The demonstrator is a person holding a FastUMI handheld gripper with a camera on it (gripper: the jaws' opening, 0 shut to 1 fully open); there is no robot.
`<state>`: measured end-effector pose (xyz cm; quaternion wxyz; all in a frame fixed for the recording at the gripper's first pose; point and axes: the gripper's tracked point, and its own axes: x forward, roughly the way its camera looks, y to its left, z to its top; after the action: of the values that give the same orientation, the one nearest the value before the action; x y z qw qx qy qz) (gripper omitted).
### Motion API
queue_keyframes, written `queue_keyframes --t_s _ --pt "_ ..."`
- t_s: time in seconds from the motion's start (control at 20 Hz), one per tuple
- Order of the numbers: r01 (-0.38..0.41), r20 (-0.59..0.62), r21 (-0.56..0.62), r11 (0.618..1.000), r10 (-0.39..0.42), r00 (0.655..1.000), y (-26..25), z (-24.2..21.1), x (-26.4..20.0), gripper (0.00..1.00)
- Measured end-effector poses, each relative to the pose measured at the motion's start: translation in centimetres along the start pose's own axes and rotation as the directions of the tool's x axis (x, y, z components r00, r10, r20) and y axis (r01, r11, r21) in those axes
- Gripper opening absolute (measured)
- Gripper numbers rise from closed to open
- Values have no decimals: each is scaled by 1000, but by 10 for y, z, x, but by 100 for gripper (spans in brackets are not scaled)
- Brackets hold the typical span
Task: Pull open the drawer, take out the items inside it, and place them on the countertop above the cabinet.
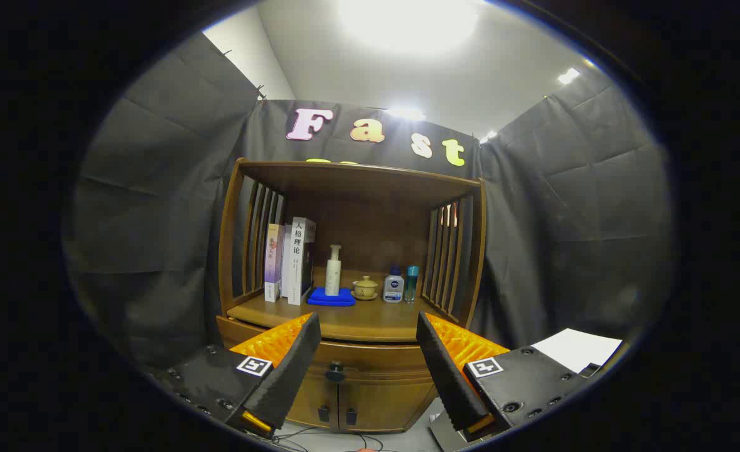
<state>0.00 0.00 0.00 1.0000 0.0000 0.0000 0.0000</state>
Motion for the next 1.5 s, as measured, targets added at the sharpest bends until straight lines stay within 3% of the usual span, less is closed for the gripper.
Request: queue_keyframes --t_s 1.5 --pt "99 0 27 995 -99 995 -25 -7 0 97"
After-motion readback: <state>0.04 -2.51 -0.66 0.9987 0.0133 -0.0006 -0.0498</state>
